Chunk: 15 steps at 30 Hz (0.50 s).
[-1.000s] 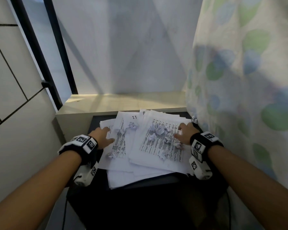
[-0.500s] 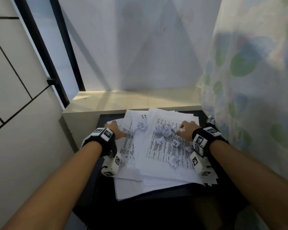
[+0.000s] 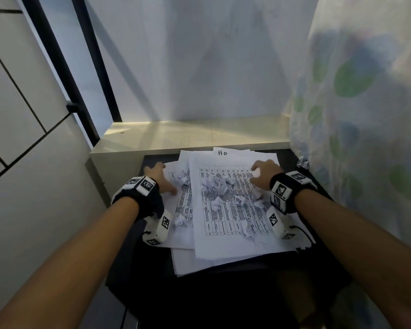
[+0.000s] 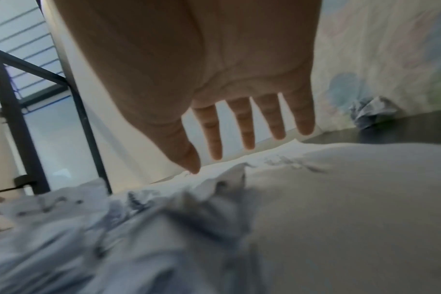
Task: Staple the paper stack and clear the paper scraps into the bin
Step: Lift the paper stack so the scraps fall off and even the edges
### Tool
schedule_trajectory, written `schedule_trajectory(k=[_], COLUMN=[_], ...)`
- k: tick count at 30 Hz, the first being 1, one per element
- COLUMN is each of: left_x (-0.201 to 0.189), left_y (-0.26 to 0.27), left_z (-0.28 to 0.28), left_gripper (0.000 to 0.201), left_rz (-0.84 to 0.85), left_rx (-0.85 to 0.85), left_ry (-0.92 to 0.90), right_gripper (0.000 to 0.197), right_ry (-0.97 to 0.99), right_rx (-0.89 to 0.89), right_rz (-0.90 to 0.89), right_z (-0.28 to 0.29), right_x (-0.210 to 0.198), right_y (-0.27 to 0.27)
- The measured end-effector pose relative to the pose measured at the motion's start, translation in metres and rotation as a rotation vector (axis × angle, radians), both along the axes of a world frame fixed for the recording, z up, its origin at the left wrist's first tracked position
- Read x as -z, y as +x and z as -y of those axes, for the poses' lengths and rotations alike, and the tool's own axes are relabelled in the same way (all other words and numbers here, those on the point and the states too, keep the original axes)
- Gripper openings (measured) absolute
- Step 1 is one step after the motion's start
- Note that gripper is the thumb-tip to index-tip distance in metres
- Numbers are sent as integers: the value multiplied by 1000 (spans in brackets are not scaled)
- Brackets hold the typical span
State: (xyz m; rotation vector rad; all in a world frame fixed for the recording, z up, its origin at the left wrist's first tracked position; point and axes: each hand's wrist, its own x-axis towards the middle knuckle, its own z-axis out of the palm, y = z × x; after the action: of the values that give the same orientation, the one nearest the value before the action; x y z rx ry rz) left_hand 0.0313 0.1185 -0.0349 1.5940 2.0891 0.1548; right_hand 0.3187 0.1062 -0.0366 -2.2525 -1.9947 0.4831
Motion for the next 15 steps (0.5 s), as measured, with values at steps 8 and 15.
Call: schedule_trajectory(k=[8, 15], left_x=[6, 7], left_y=[5, 30], left_z=[-8, 0], left_gripper=[95, 94], left_rz=[410, 427], left_rx=[-180, -111], left_ry=[-33, 8], right_gripper=[90, 115], right_ry=[-146, -151], right_rx=[146, 252], right_rz=[69, -141], right_z=[-6, -7], right_x=[12, 10], right_y=[13, 4])
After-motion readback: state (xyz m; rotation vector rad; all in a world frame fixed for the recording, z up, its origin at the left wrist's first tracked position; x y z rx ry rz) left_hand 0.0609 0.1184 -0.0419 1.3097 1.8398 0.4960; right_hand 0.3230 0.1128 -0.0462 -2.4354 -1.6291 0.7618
